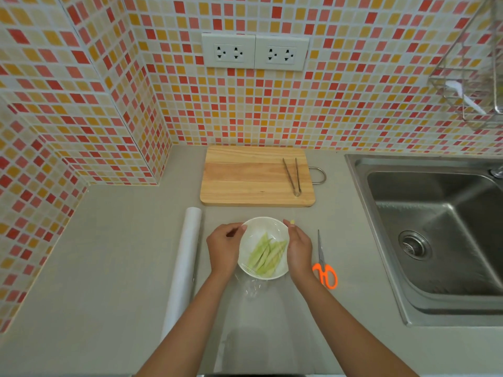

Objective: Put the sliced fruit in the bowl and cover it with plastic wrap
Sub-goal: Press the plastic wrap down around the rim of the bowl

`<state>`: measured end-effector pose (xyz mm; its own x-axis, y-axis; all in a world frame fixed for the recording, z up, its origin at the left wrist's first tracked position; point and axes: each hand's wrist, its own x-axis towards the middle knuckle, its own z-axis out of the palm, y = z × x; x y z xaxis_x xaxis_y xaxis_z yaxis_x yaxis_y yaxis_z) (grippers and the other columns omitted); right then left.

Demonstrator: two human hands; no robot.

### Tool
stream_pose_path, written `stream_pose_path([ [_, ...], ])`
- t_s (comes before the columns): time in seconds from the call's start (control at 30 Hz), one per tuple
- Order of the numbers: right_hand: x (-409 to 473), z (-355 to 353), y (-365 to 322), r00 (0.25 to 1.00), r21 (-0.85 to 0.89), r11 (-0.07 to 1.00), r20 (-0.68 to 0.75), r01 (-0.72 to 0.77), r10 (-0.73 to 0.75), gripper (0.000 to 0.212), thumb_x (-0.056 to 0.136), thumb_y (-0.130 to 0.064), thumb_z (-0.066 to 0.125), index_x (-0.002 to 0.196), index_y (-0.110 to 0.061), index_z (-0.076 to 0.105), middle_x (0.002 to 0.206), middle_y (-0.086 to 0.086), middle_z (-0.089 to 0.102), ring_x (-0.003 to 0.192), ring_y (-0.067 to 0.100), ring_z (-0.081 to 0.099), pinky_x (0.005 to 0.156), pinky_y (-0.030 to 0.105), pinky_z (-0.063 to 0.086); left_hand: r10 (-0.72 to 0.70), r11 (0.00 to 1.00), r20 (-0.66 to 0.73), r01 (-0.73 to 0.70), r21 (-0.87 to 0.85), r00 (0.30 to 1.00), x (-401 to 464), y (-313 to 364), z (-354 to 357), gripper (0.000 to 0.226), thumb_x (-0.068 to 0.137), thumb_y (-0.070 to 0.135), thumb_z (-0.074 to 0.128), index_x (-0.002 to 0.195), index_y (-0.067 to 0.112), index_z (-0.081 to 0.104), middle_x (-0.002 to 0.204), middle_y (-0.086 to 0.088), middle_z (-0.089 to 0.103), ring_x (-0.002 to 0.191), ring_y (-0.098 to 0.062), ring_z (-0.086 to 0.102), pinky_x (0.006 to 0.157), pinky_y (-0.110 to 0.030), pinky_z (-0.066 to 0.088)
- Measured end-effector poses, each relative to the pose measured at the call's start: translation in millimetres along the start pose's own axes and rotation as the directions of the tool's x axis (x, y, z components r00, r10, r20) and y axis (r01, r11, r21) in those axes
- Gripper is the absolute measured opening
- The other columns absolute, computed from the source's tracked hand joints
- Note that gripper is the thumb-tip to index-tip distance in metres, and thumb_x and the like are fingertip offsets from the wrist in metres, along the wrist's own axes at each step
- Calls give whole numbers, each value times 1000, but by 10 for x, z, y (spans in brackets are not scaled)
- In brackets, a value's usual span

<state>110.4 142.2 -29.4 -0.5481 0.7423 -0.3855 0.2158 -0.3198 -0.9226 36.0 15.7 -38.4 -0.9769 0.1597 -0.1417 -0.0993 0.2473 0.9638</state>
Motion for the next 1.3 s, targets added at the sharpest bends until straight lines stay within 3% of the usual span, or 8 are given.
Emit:
stream_pose_path([
  [0.23,-16,-9,42,1000,-18,1000,-14,24,-24,30,99,-17,42,112,-10,69,107,4,71,102,18,64,94,34,49,-71,986,-132,50,-157,989,-48,61,111,21,88,17,67,74,33,73,74,15,73,73,2,66,65,-8,48],
  [0.37,-18,-35,72,998,-70,996,-26,57,-59,39,98,-10,40,67,-24,57,66,-7,56,68,11,51,68,28,41,-288,926,-155,234,-296,945,-12,49,137,22,89,19,65,71,24,75,74,8,75,75,-11,68,71,-23,54],
  [0.47,-12,-41,91,996,-84,994,-39,73,-77,42,97,-7,41,57,-21,48,58,-8,47,61,10,43,60,25,36,-365,886,-152,293,-359,919,7,33,151,24,90,17,64,69,21,75,75,4,75,75,-16,69,72,-31,56],
  [0.73,9,-19,111,995,-76,994,-57,75,-79,32,98,-8,40,77,-14,65,73,-2,60,72,13,53,73,31,42,-502,802,-94,422,-423,860,45,23,127,15,86,11,68,73,8,74,74,-5,72,72,-23,67,70,-31,56],
  [0.9,11,10,109,996,-62,997,-75,52,-56,30,97,-9,40,100,-2,69,87,5,66,84,18,58,81,33,46,-436,845,-105,366,-390,894,88,80,61,15,79,-3,69,92,5,70,88,-8,71,82,-22,66,83,-33,55],
  [1.1,5,12,113,991,-96,992,-100,82,-92,28,98,-10,41,84,-8,65,76,0,61,79,17,54,74,28,42,-250,957,-200,210,-199,947,55,47,68,12,78,11,76,72,19,70,72,-3,69,70,-19,63,71,-31,53],
  [1.2,21,4,122,991,-92,992,-95,88,-97,29,98,-10,41,92,-3,68,83,4,65,80,16,56,76,29,44,-306,935,-179,259,-243,935,61,22,77,12,80,9,73,74,19,69,73,-2,68,72,-18,62,74,-31,53],
  [1.3,26,4,125,990,-101,990,-91,99,-108,31,98,-11,42,78,-12,64,73,-2,60,74,15,53,70,28,42,-333,906,-169,264,-332,928,55,13,85,18,81,3,72,83,21,68,81,-2,66,75,-16,62,74,-25,52],
])
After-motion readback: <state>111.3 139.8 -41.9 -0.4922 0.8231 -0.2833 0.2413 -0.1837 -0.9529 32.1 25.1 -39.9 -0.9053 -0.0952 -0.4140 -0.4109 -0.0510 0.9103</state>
